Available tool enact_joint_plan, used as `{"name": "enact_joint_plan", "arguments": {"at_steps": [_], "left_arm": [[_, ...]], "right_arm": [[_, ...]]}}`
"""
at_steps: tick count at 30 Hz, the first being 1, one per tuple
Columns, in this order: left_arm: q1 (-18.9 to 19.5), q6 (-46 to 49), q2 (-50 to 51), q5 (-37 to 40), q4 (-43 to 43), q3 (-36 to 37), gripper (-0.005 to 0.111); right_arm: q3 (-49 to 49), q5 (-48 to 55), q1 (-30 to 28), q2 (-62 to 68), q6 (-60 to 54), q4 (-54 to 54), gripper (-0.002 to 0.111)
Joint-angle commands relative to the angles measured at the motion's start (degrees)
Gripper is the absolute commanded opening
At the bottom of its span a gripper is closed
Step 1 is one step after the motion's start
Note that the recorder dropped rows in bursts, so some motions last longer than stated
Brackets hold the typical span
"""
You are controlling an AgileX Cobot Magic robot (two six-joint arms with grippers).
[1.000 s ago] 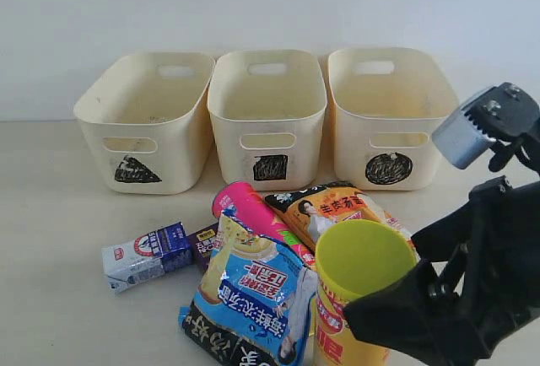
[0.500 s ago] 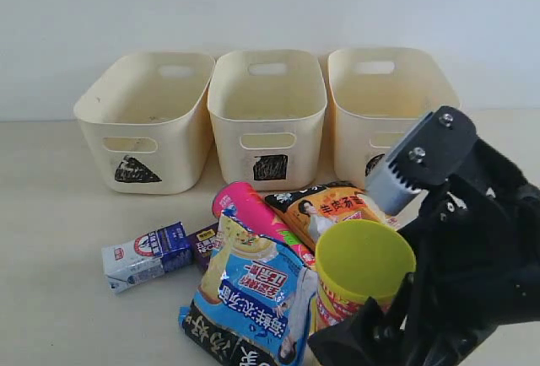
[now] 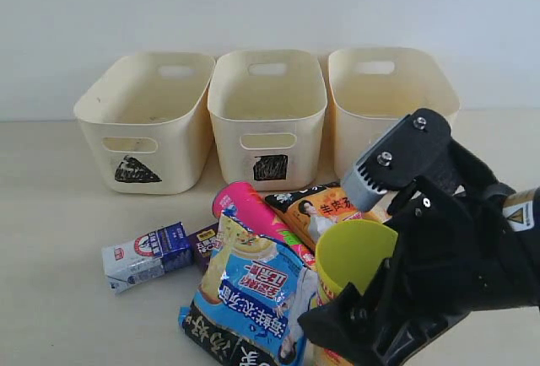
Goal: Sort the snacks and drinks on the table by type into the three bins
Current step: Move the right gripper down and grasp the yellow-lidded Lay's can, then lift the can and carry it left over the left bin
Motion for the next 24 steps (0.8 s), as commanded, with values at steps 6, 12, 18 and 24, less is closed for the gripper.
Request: {"name": "enact_joint_plan", "arguments": {"at_steps": [6,12,18,24], "left_arm": [[0.2,-0.24,-0.14,-0.55,-0.15,-0.2,0.004],[0.2,-0.24,-0.14,-0.55,-0.15,-0.2,0.004],[0.2,-0.24,-0.14,-0.55,-0.15,-0.2,0.004],[0.2,-0.24,-0.14,-0.55,-0.15,-0.2,0.004]], "right_arm": [[-0.25,1.32,0.03,-0.2,0.1,-0.51,-0.001],[-0.97,1.54,0.03,-3.67,-1.15,-1.82,0.001],[-7.9,0.98,0.03,-9.55,-1.15,-8.01,0.001],[-16.21,-7.2,0.03,-10.52,-1.15,-8.12,0.001]]}}
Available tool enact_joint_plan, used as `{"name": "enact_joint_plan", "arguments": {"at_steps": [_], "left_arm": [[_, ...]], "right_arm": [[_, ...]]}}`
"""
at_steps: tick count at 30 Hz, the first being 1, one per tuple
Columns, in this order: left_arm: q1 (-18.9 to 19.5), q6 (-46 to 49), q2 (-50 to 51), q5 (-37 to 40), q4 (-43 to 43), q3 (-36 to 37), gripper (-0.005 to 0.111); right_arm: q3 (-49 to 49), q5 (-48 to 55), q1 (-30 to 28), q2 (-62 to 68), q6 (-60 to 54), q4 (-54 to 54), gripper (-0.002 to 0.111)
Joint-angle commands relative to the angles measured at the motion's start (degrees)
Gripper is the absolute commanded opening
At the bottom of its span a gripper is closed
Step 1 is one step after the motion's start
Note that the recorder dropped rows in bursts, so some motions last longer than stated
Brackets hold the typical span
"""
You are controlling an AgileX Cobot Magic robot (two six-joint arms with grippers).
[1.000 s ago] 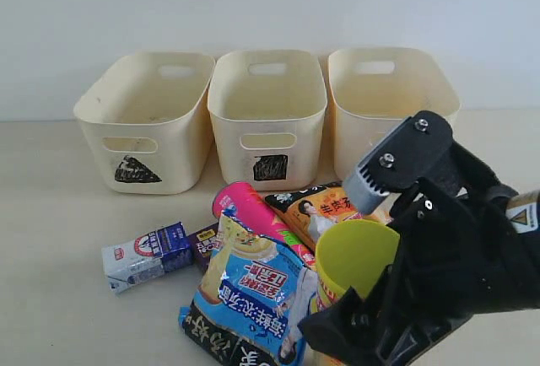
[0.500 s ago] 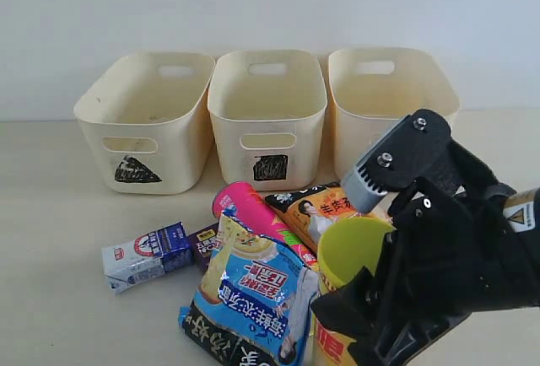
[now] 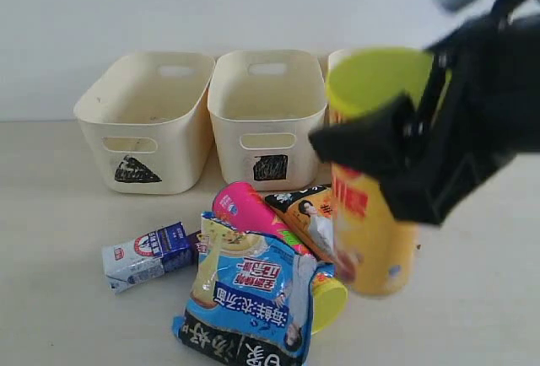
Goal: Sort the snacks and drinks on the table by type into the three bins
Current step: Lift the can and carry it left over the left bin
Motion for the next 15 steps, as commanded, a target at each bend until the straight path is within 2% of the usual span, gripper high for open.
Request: {"name": "enact_joint_plan", "arguments": {"at_steps": [1,6,15], "left_arm": [[0.2,-0.24,-0.14,-0.55,-0.15,-0.2,0.004],[0.2,-0.24,-0.14,-0.55,-0.15,-0.2,0.004],[0.2,-0.24,-0.14,-0.55,-0.15,-0.2,0.004]], "right_arm": [[-5.0,-8.35,0.03,0.03,-0.64,-0.21,0.001],[-6.49,-19.04,0.03,4.79,-0.49,0.27,0.001],[-14.8,-25.16,0.17,20.85,3.62,1.19,0.001]]}}
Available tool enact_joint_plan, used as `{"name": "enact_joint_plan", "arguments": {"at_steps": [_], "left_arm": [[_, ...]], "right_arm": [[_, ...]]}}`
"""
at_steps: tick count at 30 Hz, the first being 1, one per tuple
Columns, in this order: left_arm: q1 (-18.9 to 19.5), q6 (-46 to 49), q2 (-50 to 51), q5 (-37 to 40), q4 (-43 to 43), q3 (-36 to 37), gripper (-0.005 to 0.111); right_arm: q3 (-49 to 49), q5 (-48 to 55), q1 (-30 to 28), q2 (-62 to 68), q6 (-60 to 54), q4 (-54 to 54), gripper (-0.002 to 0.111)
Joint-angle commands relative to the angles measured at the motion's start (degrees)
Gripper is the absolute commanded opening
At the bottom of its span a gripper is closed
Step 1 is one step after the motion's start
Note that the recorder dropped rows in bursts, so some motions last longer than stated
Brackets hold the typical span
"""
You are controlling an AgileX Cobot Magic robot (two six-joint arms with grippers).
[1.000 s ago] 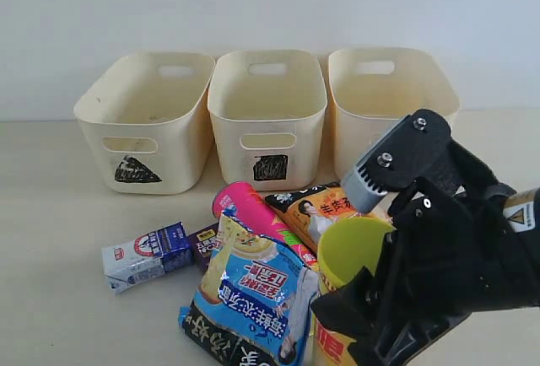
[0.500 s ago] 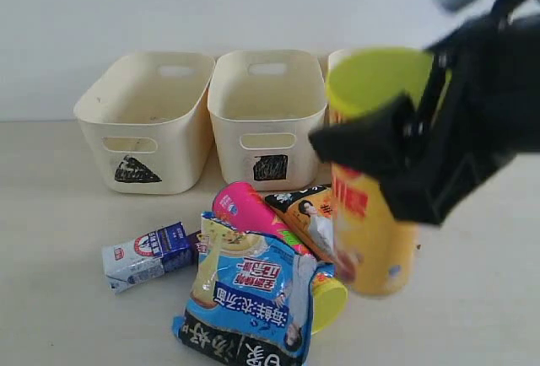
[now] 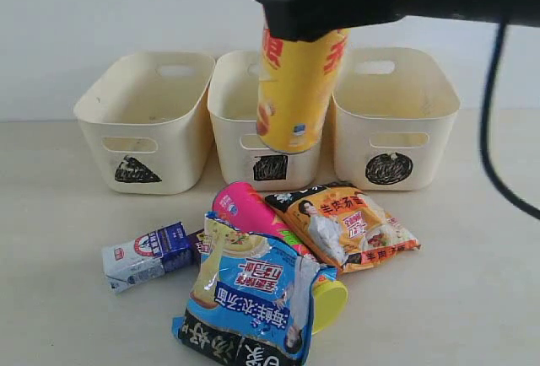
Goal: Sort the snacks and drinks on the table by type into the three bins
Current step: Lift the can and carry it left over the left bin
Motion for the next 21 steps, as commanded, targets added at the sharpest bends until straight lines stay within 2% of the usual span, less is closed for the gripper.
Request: {"name": "enact_joint_plan", "arguments": {"at_steps": [1,14,21], "left_arm": [[0.2,-0.24,-0.14,-0.55,-0.15,-0.2,0.004],[0.2,-0.24,-0.14,-0.55,-0.15,-0.2,0.004],[0.2,-0.24,-0.14,-0.55,-0.15,-0.2,0.004]], "right_arm": [[-6.33,-2.61,0.13,7.69,3.13,0.24,0.001],[-30.88,-9.59,5.12,32.53,3.62,-0.66,0.001],[-49.38,-12.38,5.12,49.83,1.63,-1.05,0.001]]}}
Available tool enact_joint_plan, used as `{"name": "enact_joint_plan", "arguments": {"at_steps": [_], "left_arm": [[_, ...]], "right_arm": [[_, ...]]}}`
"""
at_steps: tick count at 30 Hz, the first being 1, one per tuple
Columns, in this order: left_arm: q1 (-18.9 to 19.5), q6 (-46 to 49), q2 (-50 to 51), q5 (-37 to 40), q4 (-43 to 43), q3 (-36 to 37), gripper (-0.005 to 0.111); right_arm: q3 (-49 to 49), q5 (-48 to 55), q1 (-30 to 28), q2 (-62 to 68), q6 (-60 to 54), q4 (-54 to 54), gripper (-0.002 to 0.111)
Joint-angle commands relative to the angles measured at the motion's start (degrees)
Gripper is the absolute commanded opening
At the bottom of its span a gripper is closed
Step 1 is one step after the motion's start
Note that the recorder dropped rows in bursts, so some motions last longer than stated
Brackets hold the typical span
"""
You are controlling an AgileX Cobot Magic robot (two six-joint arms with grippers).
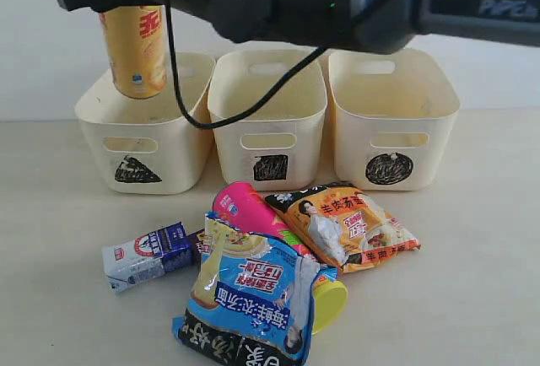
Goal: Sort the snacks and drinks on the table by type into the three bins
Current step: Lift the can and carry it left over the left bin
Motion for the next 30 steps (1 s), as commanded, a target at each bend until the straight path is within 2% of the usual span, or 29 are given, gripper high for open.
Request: {"name": "enact_joint_plan", "arguments": {"at_steps": [1,7,14,16,17,19,24,26,30], "left_arm": [[0.2,-0.24,-0.14,-0.55,-0.15,-0.2,0.004],[0.2,-0.24,-0.14,-0.55,-0.15,-0.2,0.004],[0.2,-0.24,-0.14,-0.55,-0.15,-0.2,0.004],[0.2,-0.24,-0.14,-0.55,-0.15,-0.2,0.004],[0.2,-0.24,-0.14,-0.55,-0.15,-0.2,0.004],[0.2,-0.24,-0.14,-0.55,-0.15,-0.2,0.004],[0.2,-0.24,-0.14,-0.55,-0.15,-0.2,0.004],[0.2,-0.24,-0.14,-0.55,-0.15,-0.2,0.004],[0.2,-0.24,-0.14,-0.55,-0.15,-0.2,0.004]], "right_arm": [[-8.21,-2.64,0.09,6.91,-2.0,-0.72,0.001],[-16.06,-2.57,-0.52,17.7,-2.02,-0.09,0.001],[-16.05,-2.05,-1.1,21.49,-1.91,0.78,0.001],[-16.05,-1.89,-1.1,21.88,-1.91,0.78,0.004],[-16.05,-1.54,-1.1,21.98,-1.91,0.78,0.008],[-16.05,-1.2,-1.1,22.62,-1.91,0.78,0.023],[-16.05,0.03,-1.1,23.05,-1.91,1.0,0.079],[-16.05,-0.61,-1.1,22.94,-1.91,1.0,0.086],[-16.05,1.03,-1.1,21.5,-1.91,1.0,0.086]]}}
